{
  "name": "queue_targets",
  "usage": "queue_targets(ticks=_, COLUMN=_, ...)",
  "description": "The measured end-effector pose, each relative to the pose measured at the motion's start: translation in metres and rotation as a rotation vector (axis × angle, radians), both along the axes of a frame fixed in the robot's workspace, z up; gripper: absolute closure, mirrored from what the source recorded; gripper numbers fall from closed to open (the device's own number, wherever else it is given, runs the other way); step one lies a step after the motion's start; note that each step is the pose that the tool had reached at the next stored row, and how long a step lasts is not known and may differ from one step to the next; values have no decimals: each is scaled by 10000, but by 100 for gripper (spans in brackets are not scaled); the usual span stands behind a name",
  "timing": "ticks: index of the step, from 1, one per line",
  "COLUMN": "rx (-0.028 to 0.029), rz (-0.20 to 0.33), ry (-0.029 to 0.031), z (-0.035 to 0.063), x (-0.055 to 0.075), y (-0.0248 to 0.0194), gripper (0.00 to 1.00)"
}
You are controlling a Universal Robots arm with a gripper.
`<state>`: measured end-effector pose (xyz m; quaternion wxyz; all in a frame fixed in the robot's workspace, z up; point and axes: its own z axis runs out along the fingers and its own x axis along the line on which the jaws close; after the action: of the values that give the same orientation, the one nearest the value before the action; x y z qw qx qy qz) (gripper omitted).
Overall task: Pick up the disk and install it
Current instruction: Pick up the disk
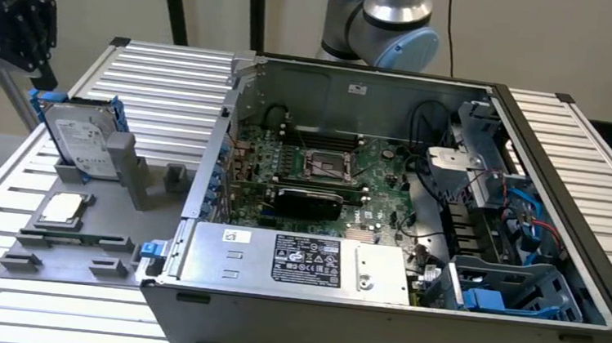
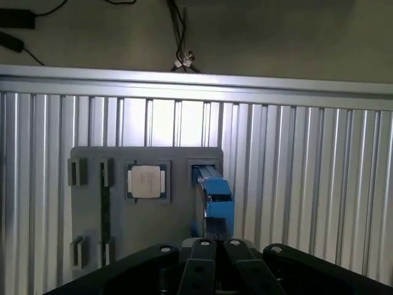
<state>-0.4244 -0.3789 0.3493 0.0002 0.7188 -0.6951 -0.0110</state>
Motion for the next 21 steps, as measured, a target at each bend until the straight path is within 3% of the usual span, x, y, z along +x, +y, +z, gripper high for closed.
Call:
queue_targets(ticks=12, rx=17, rz=-72, ry=-2, z=-37, x=0, y=6, gripper=0)
queue_targets(ticks=21, rx=42, rz=-216, ry=-1, z=-165, x=0, y=7, gripper=0)
